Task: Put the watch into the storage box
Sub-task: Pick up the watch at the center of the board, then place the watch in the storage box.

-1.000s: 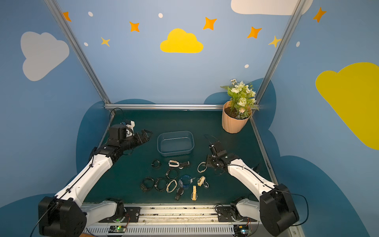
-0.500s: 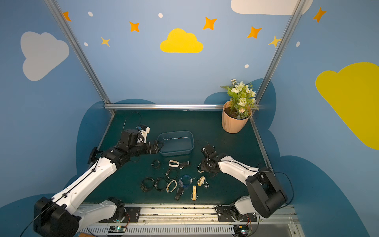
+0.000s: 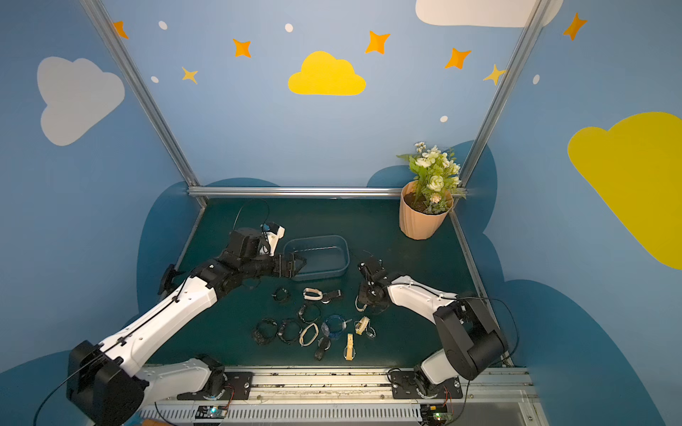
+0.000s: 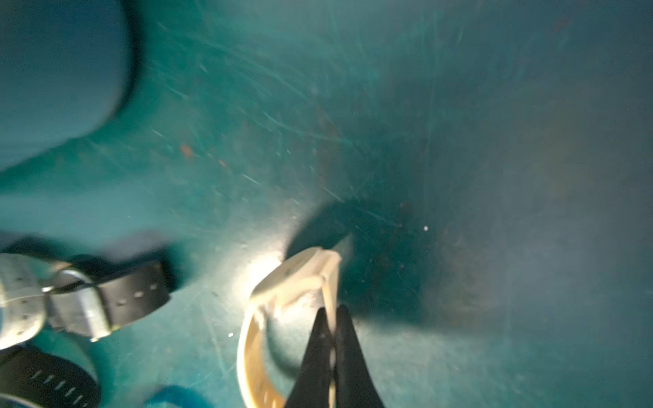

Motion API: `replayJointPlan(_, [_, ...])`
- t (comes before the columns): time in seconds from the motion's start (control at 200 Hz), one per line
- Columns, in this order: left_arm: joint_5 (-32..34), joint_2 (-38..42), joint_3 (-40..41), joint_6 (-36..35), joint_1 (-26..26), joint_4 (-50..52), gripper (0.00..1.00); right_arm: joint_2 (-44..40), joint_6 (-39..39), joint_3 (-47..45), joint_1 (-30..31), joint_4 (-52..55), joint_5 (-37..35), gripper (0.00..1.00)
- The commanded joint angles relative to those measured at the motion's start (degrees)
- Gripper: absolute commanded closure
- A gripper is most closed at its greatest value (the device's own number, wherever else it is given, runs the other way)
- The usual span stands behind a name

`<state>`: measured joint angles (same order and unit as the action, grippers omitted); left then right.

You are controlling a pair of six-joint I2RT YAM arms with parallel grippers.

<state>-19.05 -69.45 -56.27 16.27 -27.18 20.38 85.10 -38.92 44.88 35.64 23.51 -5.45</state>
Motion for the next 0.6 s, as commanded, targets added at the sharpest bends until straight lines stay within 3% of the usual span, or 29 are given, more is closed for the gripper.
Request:
replayJointPlan(0.0, [0.8, 0.1, -1.5, -1.5, -0.3, 2.4, 0.0, -3.5, 3.4, 4.5, 0.7, 3.7, -4.5, 1.0])
replayJointPlan(0.255, [5.8, 2.2, -0.5, -2.8, -0.2, 2.7, 0.0, -3.1, 10.9, 17.7, 2.6, 5.8, -6.7, 1.0])
replayJointPlan(0.431, [6.5, 2.9, -0.4, -3.1, -0.3, 3.0, 0.0, 5.8, 15.4, 29.9, 3.5, 5.3, -4.2, 1.0])
replayJointPlan(0.591, [11.3, 2.5, -1.5, -3.9, -0.2, 5.0, 0.0, 14.7, 17.9, 39.9, 4.1, 6.9, -2.1, 1.0])
